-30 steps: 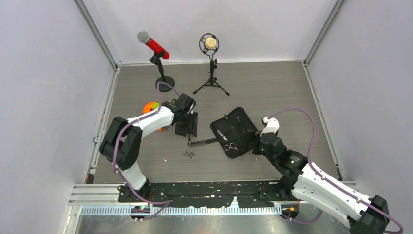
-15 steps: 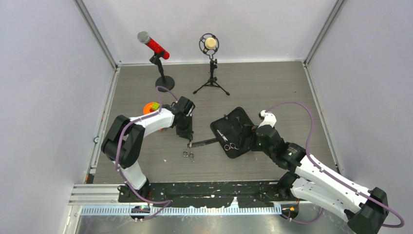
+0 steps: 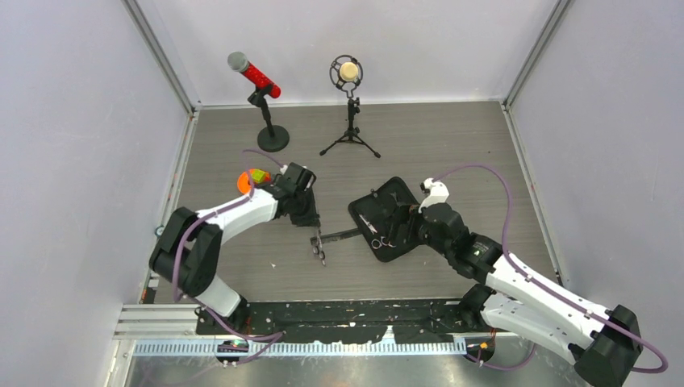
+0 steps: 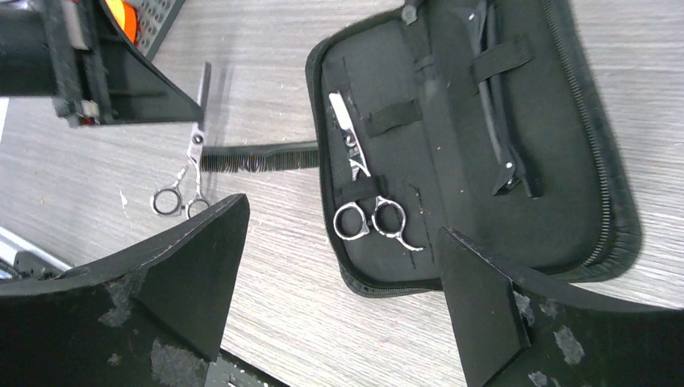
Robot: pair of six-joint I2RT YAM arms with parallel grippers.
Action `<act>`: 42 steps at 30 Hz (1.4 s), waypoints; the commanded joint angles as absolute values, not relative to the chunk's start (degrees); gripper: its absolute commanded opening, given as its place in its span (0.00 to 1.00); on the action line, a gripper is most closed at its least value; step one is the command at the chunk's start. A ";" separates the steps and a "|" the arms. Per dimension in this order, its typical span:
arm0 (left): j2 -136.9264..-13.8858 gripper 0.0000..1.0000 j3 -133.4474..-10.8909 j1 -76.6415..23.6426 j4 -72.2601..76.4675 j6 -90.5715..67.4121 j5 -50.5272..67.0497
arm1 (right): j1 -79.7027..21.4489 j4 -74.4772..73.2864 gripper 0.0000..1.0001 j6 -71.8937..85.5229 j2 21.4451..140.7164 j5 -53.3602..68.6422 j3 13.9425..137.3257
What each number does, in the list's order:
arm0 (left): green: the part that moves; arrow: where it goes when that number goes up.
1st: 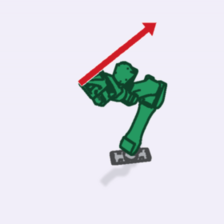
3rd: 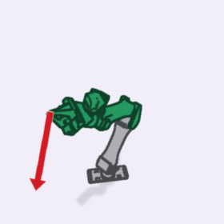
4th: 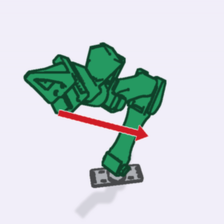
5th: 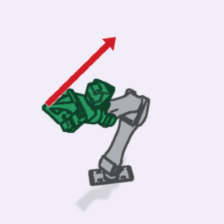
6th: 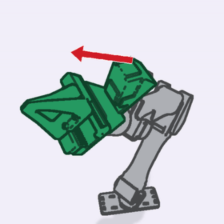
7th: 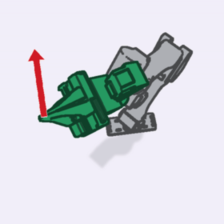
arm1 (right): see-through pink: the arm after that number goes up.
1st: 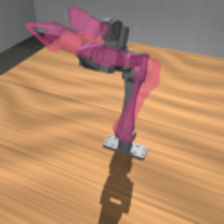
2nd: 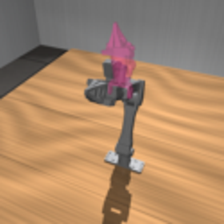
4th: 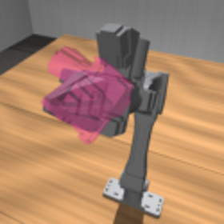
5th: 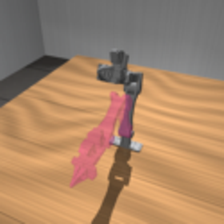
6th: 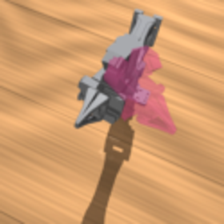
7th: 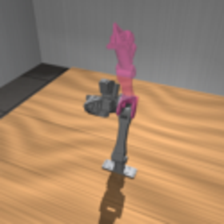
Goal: Sort the hair-cutting tools
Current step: Pick up the scissors from the center of the board.
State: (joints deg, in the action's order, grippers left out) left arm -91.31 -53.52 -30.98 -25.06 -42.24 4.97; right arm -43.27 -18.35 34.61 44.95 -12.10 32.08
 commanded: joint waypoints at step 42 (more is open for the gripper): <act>-73.38 0.00 -39.55 -30.78 16.94 -59.99 22.69 | -46.49 29.13 0.81 38.56 61.47 7.79 23.29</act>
State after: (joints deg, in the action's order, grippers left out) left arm -74.96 -38.65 -30.98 13.28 -61.39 20.25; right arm -46.30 28.51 40.73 62.54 6.85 21.58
